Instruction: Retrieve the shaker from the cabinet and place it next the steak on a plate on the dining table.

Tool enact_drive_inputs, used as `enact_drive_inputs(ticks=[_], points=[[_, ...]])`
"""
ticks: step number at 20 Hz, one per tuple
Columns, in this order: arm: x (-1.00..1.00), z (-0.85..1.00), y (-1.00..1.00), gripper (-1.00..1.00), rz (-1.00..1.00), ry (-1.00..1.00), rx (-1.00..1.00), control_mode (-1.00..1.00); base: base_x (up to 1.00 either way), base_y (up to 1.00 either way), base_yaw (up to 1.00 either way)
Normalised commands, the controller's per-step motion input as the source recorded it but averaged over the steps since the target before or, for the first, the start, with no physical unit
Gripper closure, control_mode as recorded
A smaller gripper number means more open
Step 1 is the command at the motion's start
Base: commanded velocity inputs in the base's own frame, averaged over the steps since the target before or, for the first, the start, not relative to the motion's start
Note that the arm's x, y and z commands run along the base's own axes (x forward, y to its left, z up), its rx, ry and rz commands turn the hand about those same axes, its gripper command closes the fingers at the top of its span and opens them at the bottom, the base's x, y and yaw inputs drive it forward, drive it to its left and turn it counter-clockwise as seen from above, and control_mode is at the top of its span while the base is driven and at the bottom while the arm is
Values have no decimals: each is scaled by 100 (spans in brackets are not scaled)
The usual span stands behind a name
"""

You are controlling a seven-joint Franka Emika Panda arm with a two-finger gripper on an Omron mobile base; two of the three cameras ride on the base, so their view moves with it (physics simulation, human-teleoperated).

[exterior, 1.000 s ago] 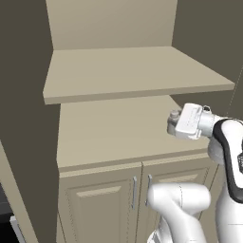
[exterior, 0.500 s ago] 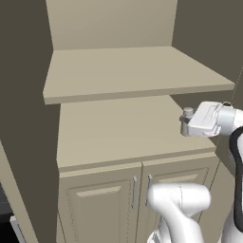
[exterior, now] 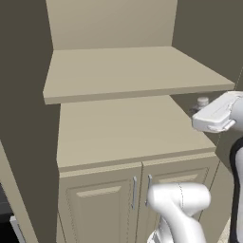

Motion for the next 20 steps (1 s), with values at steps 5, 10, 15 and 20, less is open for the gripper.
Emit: enact_drive_inputs(ticks=[5, 10, 15, 20], points=[[-11, 20, 14, 100, -33, -23, -7, -100, 0, 0, 0], [-15, -27, -2, 100, -22, -24, 9, -100, 0, 0, 0], [-23, -13, 0, 100, -12, -28, 9, 100, -15, 0, -3], [0, 0, 0, 100, 0, 0, 0, 100, -98, 2, -10]])
